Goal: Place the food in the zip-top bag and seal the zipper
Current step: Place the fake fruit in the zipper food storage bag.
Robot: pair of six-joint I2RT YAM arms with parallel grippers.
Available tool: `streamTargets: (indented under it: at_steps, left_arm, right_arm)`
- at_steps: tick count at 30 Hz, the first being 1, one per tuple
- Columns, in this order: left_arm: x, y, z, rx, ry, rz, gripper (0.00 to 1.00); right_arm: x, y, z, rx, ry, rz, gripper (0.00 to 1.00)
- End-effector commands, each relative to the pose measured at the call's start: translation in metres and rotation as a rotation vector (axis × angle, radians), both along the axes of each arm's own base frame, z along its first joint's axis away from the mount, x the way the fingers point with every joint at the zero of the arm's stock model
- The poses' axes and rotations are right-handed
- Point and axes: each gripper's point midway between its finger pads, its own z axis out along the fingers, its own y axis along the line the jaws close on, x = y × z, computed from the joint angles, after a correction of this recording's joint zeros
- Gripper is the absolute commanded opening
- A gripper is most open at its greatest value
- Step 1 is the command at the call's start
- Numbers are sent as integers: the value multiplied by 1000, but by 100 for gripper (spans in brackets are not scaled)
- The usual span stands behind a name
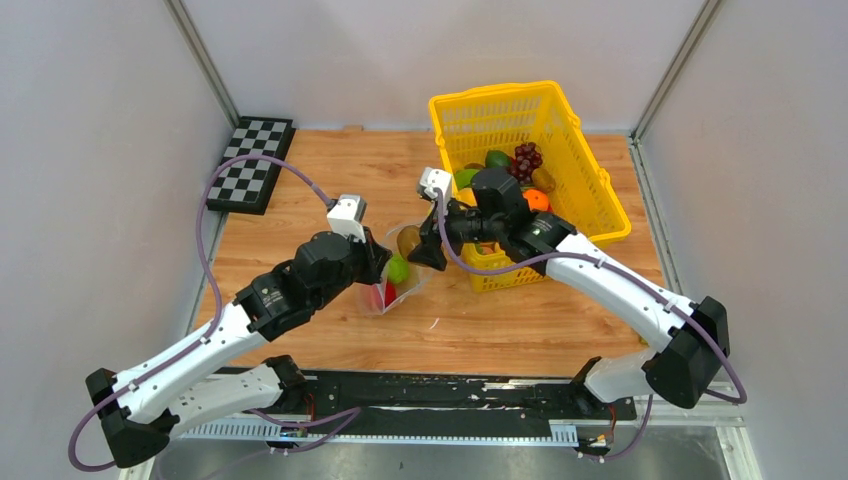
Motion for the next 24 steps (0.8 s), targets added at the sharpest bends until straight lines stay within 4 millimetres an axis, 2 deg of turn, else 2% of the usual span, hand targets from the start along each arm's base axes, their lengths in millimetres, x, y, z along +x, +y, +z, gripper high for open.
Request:
streamTargets:
  at_steps: [1,9,12,18,20,24]
  left_arm:
    - [5,0,16,-43,-37,21,0]
    - [5,-9,17,-59,-30,-7,0]
    - [5,-8,18,-62,-32,-4,0]
    - [5,-2,20,-62,-41,19,0]
    - [5,-1,19,-60,-39,23,0]
    - [6,-2,18,-58,-36,21,0]
  right_arm:
    - [14,-2,6,-51,-51,-57,54]
    - [26,15,5,-105,-97,-169,58]
    - [29,19,8,-104,-127,-194,62]
    - [59,0,14,-121,-174,-417,72]
    - [59,-2,18,-107,-182,-423,76]
    - [42,7,19,-70,-178,-312,80]
